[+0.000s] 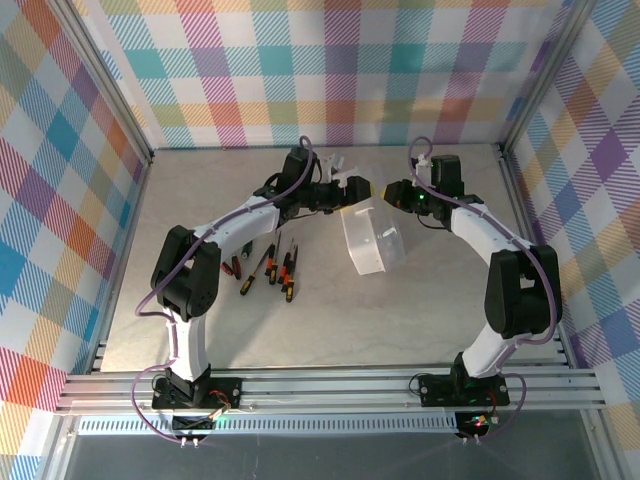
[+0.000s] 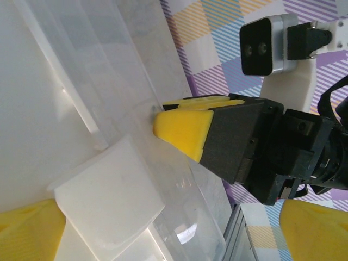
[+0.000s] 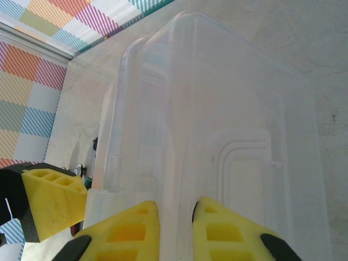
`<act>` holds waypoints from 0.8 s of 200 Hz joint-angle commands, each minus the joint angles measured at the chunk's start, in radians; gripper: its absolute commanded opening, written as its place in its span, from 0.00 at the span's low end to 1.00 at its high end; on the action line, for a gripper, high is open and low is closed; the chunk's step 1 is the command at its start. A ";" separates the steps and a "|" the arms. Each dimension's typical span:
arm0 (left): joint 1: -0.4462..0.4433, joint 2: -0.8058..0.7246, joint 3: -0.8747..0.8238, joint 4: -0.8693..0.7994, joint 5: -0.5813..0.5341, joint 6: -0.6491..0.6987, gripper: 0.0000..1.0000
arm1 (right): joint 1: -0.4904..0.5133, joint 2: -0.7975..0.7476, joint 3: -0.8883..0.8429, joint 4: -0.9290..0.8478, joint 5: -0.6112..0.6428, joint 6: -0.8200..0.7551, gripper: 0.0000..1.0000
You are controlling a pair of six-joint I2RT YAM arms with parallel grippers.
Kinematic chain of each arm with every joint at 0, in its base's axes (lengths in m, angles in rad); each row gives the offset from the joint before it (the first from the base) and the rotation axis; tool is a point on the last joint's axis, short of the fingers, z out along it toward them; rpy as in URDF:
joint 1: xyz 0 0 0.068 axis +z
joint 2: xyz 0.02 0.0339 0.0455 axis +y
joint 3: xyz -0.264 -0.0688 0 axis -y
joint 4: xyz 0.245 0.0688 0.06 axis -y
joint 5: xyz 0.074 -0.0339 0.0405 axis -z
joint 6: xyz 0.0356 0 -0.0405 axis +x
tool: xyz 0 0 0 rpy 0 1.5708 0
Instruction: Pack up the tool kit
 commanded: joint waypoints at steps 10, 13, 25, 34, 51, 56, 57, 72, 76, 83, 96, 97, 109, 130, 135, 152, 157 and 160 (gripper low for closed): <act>-0.038 0.030 -0.044 0.162 0.157 0.022 1.00 | 0.109 0.054 -0.049 -0.089 -0.059 -0.003 0.00; -0.038 0.029 -0.048 0.174 0.164 0.022 1.00 | 0.108 0.055 -0.048 -0.089 -0.059 -0.004 0.00; -0.038 0.030 -0.061 0.209 0.178 0.023 1.00 | 0.108 0.059 -0.042 -0.097 -0.056 -0.007 0.00; -0.038 0.027 -0.068 0.220 0.184 0.032 1.00 | 0.108 0.061 -0.040 -0.101 -0.052 -0.012 0.00; -0.038 0.029 -0.081 0.245 0.199 0.042 1.00 | 0.108 0.065 -0.032 -0.107 -0.044 -0.015 0.00; -0.038 0.029 -0.087 0.256 0.200 0.041 1.00 | 0.107 0.067 -0.031 -0.108 -0.043 -0.017 0.00; -0.038 0.029 -0.086 0.258 0.200 0.041 1.00 | 0.107 0.067 -0.031 -0.108 -0.043 -0.017 0.00; -0.035 0.038 -0.093 0.291 0.211 0.031 1.00 | 0.106 0.073 -0.024 -0.111 -0.040 -0.018 0.00; -0.035 0.042 -0.096 0.307 0.214 0.024 1.00 | 0.107 0.073 -0.023 -0.110 -0.041 -0.018 0.00; -0.035 0.045 -0.104 0.338 0.220 0.010 1.00 | 0.107 0.074 -0.023 -0.111 -0.040 -0.020 0.00; -0.033 0.049 -0.119 0.394 0.228 -0.015 1.00 | 0.106 0.075 -0.022 -0.114 -0.035 -0.021 0.00; -0.033 0.050 -0.119 0.399 0.228 -0.017 1.00 | 0.106 0.075 -0.022 -0.115 -0.035 -0.021 0.00; -0.031 0.057 -0.131 0.454 0.239 -0.054 1.00 | 0.106 0.073 -0.023 -0.117 -0.033 -0.023 0.00; -0.025 0.072 -0.140 0.526 0.248 -0.099 1.00 | 0.102 0.069 -0.027 -0.121 -0.029 -0.026 0.00; -0.024 0.075 -0.141 0.531 0.247 -0.104 1.00 | 0.101 0.066 -0.028 -0.123 -0.028 -0.026 0.00; -0.018 0.078 -0.149 0.528 0.237 -0.105 1.00 | 0.096 0.058 -0.029 -0.128 -0.023 -0.029 0.00; -0.015 0.078 -0.153 0.519 0.232 -0.102 1.00 | 0.096 0.055 -0.028 -0.131 -0.020 -0.031 0.00; -0.013 0.078 -0.155 0.515 0.228 -0.098 1.00 | 0.095 0.054 -0.028 -0.131 -0.019 -0.033 0.00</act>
